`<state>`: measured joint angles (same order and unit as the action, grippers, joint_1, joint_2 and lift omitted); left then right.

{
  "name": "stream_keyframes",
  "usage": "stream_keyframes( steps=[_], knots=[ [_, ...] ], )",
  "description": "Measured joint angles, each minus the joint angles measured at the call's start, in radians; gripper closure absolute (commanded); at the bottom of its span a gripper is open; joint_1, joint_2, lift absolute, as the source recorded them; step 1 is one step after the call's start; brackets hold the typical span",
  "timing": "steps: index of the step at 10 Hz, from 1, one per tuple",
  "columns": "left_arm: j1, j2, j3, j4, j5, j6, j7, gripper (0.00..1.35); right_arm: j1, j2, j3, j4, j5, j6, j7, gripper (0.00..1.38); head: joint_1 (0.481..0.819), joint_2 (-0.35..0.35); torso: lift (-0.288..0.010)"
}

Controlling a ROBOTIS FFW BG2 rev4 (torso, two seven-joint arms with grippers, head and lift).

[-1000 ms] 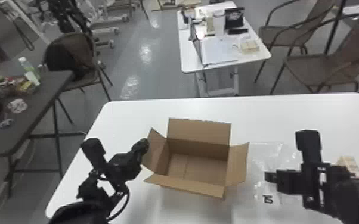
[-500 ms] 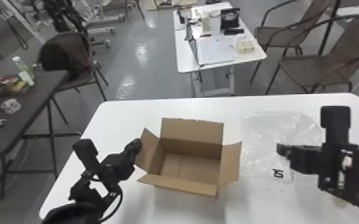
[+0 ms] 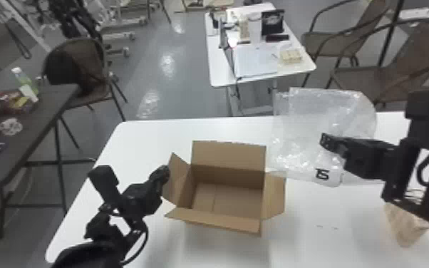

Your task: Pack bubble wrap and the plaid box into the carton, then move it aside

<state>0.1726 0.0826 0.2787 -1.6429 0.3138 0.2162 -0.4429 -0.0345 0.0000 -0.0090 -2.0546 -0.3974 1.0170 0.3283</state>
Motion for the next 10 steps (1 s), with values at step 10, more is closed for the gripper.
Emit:
stream_keyframes(
  steps=[10],
  knots=[
    [0.038,0.040,-0.201,0.000,0.102,-0.145,0.341,1.21,-0.200,0.000,0.174,0.423,-0.334,-0.051,0.071,1.19,0.695,0.350,-0.027]
  ],
)
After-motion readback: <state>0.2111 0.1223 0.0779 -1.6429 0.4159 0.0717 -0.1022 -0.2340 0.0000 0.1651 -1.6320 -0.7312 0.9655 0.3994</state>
